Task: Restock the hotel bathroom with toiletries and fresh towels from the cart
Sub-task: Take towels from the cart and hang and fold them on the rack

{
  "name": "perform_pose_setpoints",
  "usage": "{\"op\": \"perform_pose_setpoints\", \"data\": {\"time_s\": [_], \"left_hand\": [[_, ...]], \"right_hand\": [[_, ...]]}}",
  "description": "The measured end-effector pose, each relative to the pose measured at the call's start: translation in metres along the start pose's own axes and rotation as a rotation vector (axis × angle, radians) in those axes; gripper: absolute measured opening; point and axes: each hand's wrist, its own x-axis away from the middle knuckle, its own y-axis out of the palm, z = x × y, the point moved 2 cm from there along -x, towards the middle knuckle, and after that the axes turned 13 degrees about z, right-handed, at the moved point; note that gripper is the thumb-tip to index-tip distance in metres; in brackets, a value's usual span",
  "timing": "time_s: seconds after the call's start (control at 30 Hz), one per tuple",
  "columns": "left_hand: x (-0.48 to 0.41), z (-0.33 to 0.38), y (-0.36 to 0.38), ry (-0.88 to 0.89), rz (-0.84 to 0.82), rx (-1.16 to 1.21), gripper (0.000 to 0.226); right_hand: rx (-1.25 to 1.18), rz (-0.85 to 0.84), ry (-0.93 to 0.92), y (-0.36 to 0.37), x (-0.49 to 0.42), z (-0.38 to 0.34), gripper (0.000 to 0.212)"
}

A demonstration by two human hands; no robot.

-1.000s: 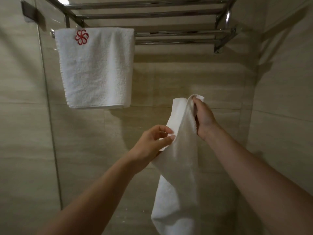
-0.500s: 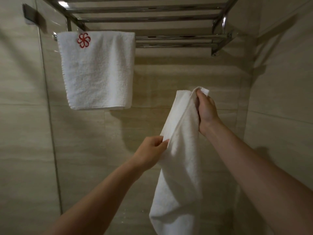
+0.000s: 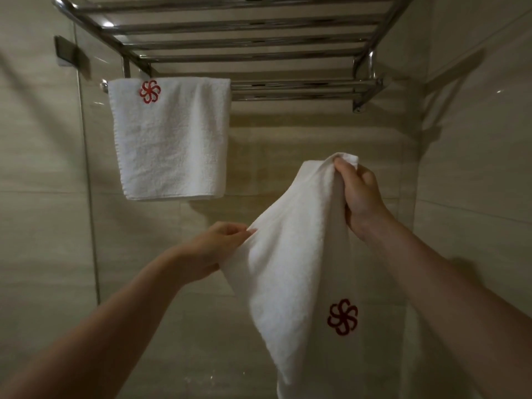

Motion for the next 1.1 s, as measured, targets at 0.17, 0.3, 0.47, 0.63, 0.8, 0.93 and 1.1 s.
{"op": "perform_pose_setpoints", "data": {"time_s": [0.17, 0.3, 0.47, 0.63, 0.8, 0.93, 1.1], "left_hand": [[0.005, 0.022, -0.009, 0.143, -0.03, -0.217, 0.031], [-0.002, 0.043, -0.014, 0.362, 0.223, -0.53, 0.042], [-0.011, 0.064, -0.012, 0.453, 0.342, -0.704, 0.04], [-0.012, 0.075, -0.007, 0.482, 0.336, -0.708, 0.021], [-0.017, 0.093, -0.002, 0.564, 0.335, -0.768, 0.022], [-0.021, 0.098, 0.005, 0.591, 0.303, -0.798, 0.016], [-0.02, 0.099, 0.007, 0.609, 0.262, -0.818, 0.024]], "right_hand": [[0.127, 0.017, -0.071, -0.019, -0.003, 0.003, 0.025], [0.25, -0.141, -0.228, -0.035, -0.003, 0.005, 0.019], [0.439, -0.319, -0.408, -0.052, -0.009, 0.006, 0.018], [0.607, -0.435, -0.472, -0.066, -0.016, 0.017, 0.025], [0.792, -0.332, -0.789, -0.068, -0.02, 0.016, 0.011], [0.759, -0.324, -0.877, -0.058, -0.021, 0.009, 0.018], [0.623, -0.603, -0.458, -0.04, -0.025, 0.021, 0.025]]}}
